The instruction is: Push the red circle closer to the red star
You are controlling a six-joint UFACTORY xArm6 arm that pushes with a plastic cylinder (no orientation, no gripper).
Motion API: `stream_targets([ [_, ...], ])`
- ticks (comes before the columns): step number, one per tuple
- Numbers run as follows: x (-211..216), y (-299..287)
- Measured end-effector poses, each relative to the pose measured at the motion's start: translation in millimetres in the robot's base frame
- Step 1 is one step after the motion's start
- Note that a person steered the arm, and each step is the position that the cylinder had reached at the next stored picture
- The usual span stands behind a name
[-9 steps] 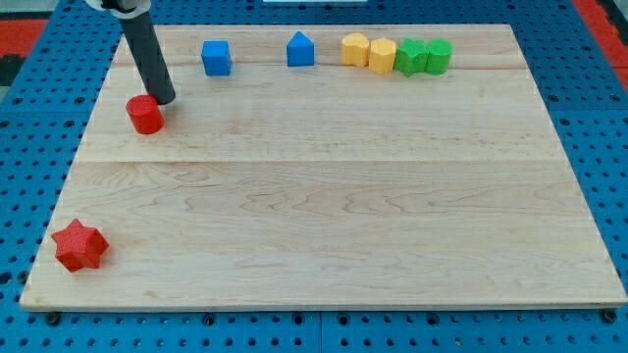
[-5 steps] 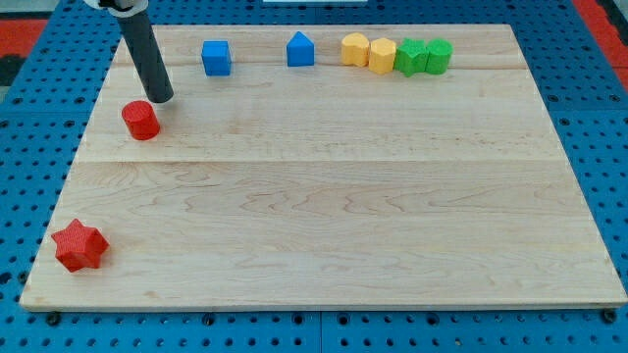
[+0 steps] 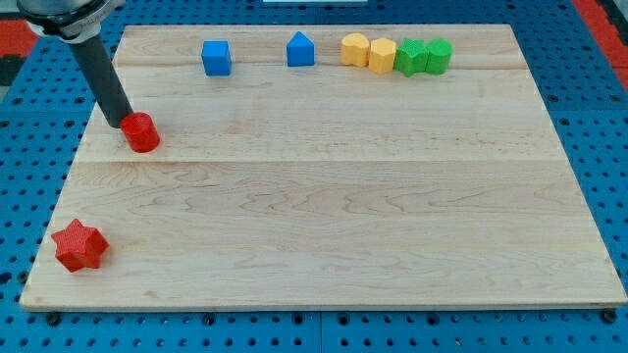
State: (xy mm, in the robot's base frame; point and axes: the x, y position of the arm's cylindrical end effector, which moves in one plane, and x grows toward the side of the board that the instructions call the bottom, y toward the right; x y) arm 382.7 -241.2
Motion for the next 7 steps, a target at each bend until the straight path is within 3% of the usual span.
stream_targets([
  [7,-20.6,40.4],
])
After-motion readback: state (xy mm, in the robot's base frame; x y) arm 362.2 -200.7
